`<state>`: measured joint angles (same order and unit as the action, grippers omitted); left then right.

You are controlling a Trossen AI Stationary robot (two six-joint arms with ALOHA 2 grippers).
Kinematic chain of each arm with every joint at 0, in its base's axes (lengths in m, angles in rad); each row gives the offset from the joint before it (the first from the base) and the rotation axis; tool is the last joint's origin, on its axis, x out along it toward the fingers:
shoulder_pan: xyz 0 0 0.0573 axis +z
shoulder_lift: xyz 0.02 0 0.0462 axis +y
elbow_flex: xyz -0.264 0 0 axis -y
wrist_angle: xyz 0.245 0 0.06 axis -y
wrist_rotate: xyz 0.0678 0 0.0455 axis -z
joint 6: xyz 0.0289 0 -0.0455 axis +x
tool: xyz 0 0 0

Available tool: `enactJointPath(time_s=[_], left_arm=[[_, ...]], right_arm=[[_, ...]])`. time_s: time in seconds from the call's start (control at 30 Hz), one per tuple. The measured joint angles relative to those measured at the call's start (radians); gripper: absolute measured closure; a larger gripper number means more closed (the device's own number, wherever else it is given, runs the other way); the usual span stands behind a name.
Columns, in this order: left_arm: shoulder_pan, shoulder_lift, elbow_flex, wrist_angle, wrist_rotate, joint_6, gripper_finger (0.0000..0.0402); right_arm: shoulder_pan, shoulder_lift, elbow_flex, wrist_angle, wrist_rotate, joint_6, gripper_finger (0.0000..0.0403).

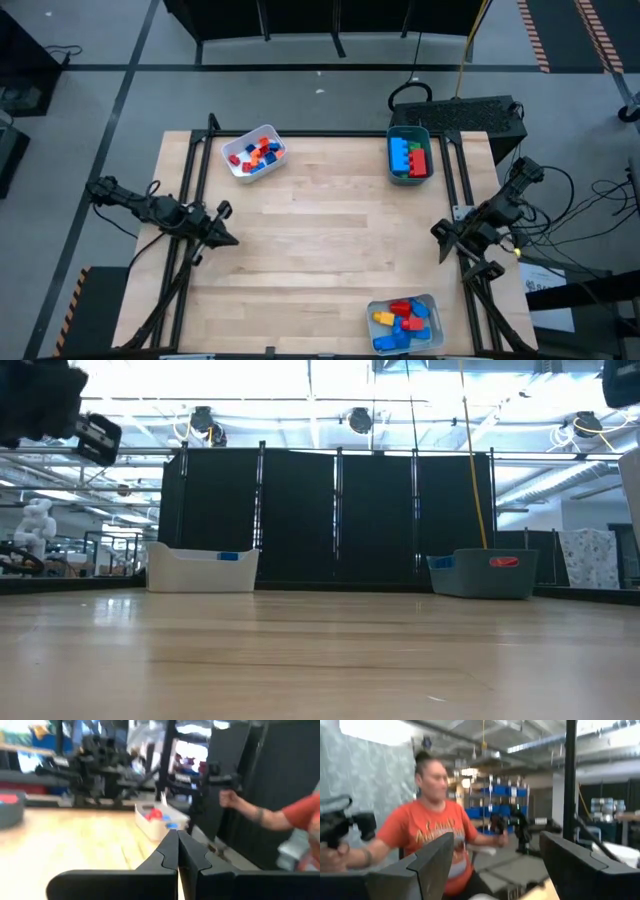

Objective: Sort blocks by size
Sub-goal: Return to Home Position

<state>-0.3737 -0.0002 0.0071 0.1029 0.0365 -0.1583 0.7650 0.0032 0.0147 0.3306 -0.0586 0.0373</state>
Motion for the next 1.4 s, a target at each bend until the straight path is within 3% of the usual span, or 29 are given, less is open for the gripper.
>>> enactJointPath(time_s=[0.1,0.43,0.67,0.83,1.03,1.23,1.4], left_arm=[[0.0,0.0,0.0,-0.047,0.002,-0.017,0.04],[0.0,0.0,0.0,-0.057,-0.208,0.01,0.04],[0.0,0.0,-0.001,-0.039,-0.231,0.047,0.04],[0.0,0.0,-0.001,-0.016,-0.27,0.071,0.04],[0.0,0.0,-0.001,-0.009,-0.386,0.061,0.04],[0.0,0.0,-0.002,-0.004,-0.388,0.06,0.04],[0.0,0.0,-0.002,-0.004,-0.41,0.067,0.04]], right_arm=[[0.0,0.0,0.0,-0.066,0.0,-0.021,0.0124],[0.0,0.0,0.0,-0.294,0.113,-0.018,0.0124],[0.0,0.0,0.0,-0.302,0.113,-0.031,0.0124],[-0.021,0.0,0.001,-0.296,0.161,-0.185,0.0124],[-0.164,0.0,0.001,-0.296,0.166,-0.322,0.0124],[-0.37,0.0,0.001,-0.298,0.156,-0.335,0.0124],[-0.506,0.0,0.001,-0.311,0.036,-0.336,0.0124]])
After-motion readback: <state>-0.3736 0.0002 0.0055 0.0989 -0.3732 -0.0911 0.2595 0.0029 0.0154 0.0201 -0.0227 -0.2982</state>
